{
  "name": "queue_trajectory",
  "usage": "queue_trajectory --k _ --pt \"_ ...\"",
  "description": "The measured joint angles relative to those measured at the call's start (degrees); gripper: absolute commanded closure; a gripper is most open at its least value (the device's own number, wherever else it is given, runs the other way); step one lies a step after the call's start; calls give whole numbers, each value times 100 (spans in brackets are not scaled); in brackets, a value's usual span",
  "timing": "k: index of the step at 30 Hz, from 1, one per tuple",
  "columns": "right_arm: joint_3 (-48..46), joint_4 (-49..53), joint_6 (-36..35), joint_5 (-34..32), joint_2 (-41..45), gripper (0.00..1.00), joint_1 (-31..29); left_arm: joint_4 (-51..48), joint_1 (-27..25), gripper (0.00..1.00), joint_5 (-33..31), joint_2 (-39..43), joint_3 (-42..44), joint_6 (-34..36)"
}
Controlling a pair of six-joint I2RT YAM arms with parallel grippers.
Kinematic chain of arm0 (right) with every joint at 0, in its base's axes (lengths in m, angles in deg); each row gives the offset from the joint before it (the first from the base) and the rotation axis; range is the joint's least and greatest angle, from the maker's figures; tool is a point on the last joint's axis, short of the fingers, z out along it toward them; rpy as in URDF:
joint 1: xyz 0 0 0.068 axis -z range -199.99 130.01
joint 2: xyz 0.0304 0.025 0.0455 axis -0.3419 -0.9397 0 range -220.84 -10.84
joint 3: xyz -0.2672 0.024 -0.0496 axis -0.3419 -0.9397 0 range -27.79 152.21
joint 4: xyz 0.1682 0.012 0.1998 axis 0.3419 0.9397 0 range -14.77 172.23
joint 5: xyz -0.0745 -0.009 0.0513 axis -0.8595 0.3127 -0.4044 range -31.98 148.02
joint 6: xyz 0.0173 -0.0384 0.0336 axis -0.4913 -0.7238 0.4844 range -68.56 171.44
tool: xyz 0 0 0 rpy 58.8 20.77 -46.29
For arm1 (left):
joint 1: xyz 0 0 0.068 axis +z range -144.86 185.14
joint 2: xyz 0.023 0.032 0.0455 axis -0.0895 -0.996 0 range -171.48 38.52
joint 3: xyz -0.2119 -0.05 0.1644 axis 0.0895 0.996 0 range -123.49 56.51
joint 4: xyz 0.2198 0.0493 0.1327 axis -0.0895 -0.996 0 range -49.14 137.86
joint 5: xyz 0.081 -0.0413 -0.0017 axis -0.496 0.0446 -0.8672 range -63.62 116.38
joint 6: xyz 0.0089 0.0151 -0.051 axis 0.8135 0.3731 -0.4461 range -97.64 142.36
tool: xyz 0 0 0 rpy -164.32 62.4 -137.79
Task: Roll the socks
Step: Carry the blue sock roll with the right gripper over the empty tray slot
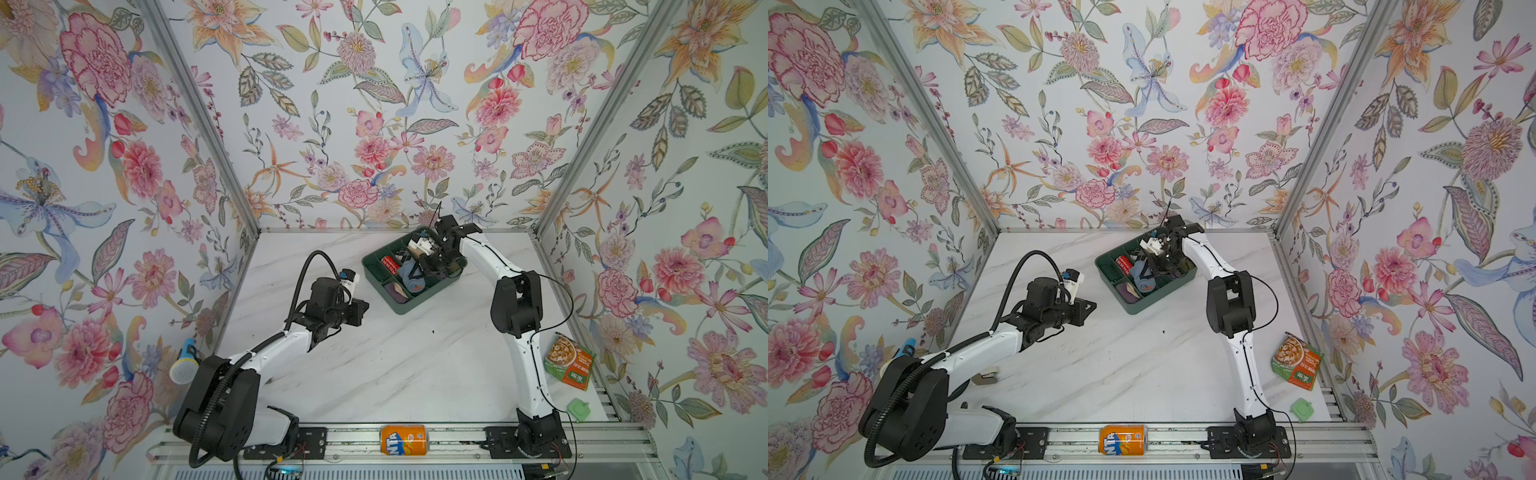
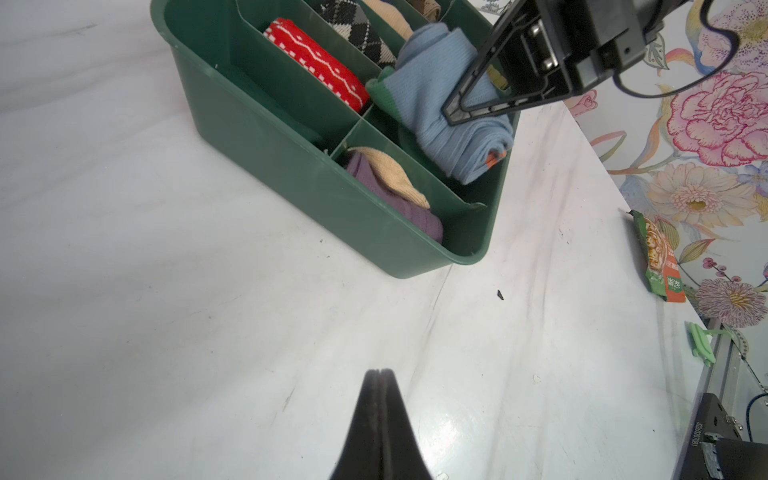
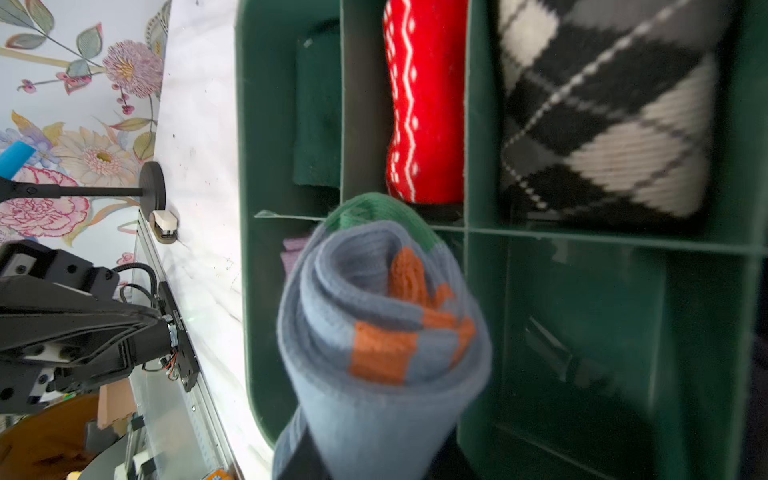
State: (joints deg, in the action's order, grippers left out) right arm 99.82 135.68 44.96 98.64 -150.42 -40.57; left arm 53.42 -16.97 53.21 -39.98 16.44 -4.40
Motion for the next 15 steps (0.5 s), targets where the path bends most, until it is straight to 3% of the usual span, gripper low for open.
queue_trajectory --k 5,15 --pt "144 127 4 -37 -173 100 -20 0 0 96 0 0 2 0" --pt "529 452 46 -1257 -203 100 -376 0 0 96 17 0 4 0"
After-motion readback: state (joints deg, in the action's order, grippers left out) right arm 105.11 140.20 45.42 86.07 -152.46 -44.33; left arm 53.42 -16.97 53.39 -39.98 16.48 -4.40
